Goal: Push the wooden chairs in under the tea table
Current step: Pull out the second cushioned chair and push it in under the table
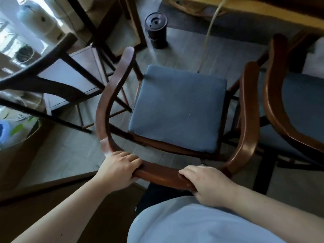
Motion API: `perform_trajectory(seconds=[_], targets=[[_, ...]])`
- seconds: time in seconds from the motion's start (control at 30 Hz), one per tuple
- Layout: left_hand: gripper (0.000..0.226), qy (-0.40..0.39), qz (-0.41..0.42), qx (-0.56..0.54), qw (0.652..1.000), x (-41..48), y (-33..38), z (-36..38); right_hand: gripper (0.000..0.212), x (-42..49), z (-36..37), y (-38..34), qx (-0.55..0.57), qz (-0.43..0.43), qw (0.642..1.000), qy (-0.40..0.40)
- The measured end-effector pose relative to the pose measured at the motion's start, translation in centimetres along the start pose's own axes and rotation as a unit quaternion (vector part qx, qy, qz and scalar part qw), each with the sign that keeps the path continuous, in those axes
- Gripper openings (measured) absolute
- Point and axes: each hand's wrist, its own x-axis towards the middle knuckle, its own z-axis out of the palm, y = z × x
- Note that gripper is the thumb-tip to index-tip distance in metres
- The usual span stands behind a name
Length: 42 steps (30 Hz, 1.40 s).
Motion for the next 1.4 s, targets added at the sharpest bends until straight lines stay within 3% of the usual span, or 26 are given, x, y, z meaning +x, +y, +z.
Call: perform_trajectory(seconds=[0.13,0.23,0.43,0.67,0.9,1.0,1.4], targets=[[0.033,0.017,0.07,-0.02,0.997,0.6,-1.3,0.5,0.048,0.2,0.6,-0.8,-0.018,0.046,0.998,0.025],[0.03,0.026,0.115,-0.028,0.993,0.9,-2.2,1.1,0.046,-0.2,1.3,-1.5,0.002,0.086,0.992,0.097],[0.018,0.07,0.166,-0.038,0.983,1.5,-3.8,1.8,0.05,0.2,1.1,-2.8,-0.001,0.097,0.979,0.18],[0.025,0.088,0.187,-0.018,0.978,3.0,-8.4,-0.2,0.037,4.2,1.2,-2.9,-0.023,0.082,0.981,0.177],[0.034,0.111,0.173,0.011,0.979,5.3,-9.0,-1.3,0.038,5.5,-0.5,-0.5,-0.032,0.056,0.986,0.151],[0.036,0.124,0.157,0.014,0.98,7.4,-8.0,-1.7,0.045,5.2,-2.9,1.8,-0.051,0.071,0.987,0.138],[0.035,0.144,0.168,0.018,0.975,14.6,-8.1,-4.2,0.035,6.6,-8.9,5.4,-0.029,0.158,0.968,0.193]])
